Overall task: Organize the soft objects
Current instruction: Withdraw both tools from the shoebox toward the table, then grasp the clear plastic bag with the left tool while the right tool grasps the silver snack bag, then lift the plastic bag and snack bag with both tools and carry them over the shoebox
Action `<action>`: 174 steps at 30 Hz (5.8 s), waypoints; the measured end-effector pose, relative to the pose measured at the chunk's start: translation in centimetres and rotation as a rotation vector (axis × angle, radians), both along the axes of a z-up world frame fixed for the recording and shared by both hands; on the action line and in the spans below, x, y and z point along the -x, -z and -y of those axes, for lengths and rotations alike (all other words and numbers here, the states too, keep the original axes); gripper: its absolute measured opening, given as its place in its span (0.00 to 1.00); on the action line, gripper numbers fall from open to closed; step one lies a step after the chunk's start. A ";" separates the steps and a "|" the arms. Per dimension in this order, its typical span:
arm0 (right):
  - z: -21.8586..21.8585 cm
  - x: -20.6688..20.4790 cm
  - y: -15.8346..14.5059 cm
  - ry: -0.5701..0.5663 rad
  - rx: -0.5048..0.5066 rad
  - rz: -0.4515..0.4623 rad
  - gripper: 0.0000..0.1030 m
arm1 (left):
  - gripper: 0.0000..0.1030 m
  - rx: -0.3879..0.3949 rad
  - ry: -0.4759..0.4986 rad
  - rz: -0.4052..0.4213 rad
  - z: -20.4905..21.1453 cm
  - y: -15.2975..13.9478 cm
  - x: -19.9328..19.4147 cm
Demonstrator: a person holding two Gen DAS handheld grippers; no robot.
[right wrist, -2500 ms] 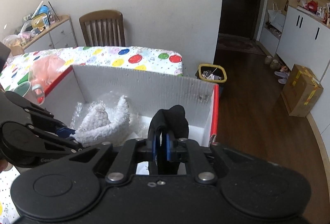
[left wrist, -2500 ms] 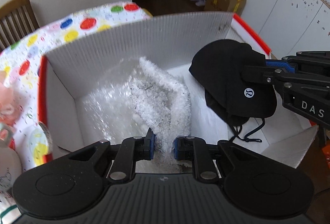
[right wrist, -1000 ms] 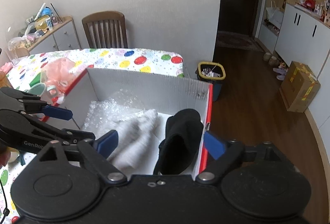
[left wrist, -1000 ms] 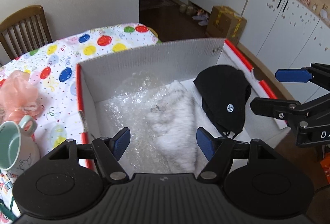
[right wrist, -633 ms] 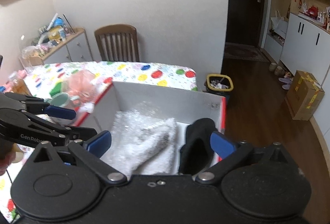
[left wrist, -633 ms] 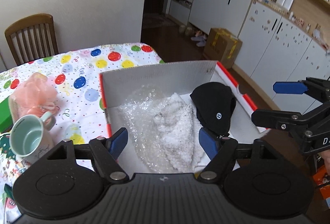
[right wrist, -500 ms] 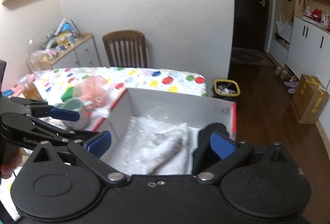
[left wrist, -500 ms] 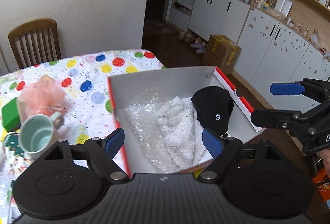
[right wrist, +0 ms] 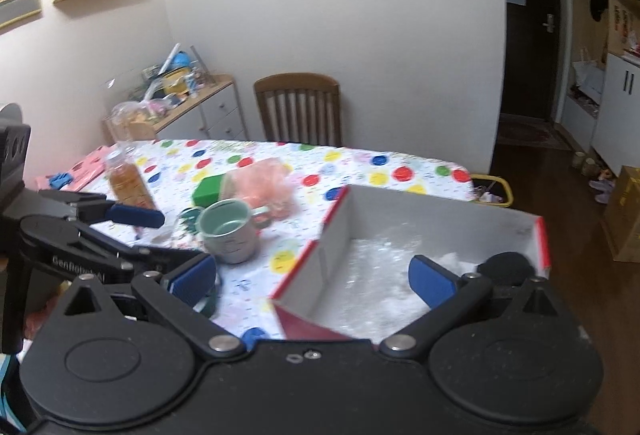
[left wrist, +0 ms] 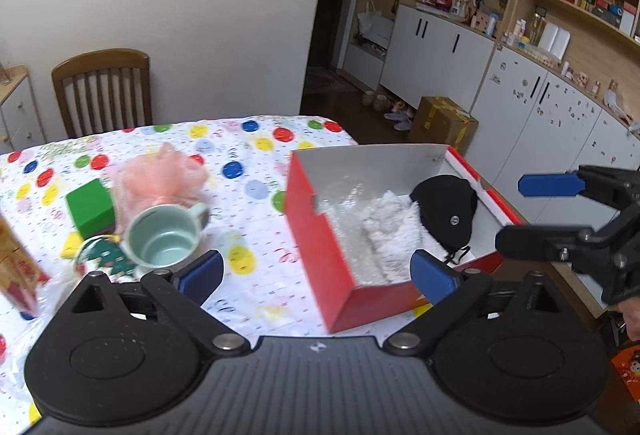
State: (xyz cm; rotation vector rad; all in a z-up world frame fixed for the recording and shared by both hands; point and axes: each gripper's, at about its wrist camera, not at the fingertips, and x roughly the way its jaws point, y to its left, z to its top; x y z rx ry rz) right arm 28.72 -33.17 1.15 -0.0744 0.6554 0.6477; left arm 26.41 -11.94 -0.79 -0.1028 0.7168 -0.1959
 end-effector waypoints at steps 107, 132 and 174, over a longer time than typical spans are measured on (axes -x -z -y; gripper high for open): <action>-23.1 6.6 8.5 -0.372 0.248 -0.132 0.50 | 0.20 -0.026 -0.308 -0.086 -22.6 11.6 3.3; -9.0 0.2 -1.0 -0.071 0.030 -0.095 0.50 | 0.20 0.030 -0.157 0.033 -11.1 0.9 3.2; 7.7 -14.7 6.8 0.171 0.170 -0.220 0.51 | 0.20 -0.008 0.057 -0.232 11.7 5.9 -15.1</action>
